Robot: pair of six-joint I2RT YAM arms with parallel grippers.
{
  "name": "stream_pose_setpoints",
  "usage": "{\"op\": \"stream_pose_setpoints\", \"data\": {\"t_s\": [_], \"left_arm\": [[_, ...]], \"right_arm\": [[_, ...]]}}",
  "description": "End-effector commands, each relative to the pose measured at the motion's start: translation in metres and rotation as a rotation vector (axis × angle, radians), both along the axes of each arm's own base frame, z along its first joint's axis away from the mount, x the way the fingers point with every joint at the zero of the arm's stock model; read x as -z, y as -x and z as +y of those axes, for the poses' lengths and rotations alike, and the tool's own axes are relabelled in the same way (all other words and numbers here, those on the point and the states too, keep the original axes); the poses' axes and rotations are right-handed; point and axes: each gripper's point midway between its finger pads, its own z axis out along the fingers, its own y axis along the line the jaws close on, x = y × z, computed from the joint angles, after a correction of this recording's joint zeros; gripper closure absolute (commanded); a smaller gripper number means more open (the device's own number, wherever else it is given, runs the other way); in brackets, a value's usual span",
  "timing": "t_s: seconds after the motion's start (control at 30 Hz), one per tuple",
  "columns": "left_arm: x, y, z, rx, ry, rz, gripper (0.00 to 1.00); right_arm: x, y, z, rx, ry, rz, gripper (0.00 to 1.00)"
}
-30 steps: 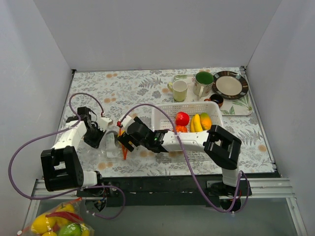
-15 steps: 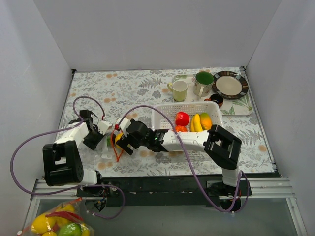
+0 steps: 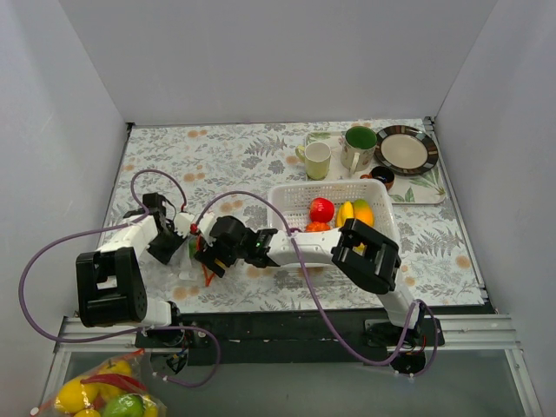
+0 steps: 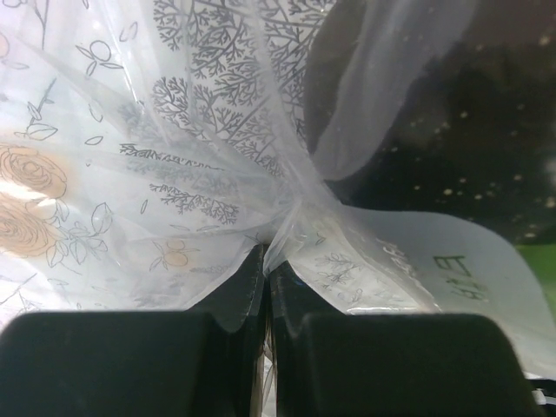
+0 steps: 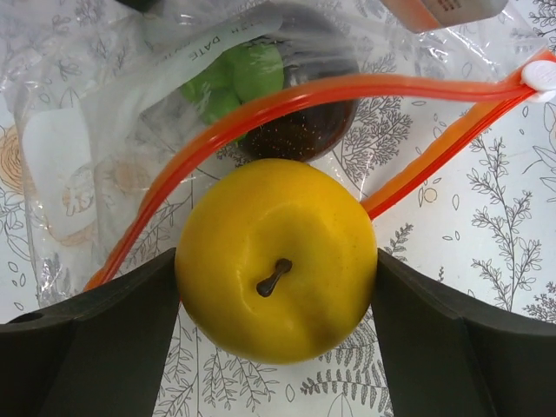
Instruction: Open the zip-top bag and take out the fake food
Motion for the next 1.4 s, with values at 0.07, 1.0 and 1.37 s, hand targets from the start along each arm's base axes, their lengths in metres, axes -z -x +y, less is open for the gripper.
{"op": "stream_pose_setpoints", "data": {"t_s": [0.07,1.0,1.37], "left_arm": [[0.008,-0.005,-0.006,0.012,0.027,-0.020,1.00],[0.025,-0.009,-0.009,0.081,0.017,-0.041,1.00],[0.025,-0.009,-0.011,0.079,0.024,-0.041,1.00]], "right_arm": [[-0.028,-0.006,-0.002,0.029,-0.060,0.001,0.37],[-0.113,-0.088,-0.244,0.649,-0.103,-0.211,0.10],[-0.142,-0.070,-0.143,0.357,-0.169,-0.208,0.02]]}}
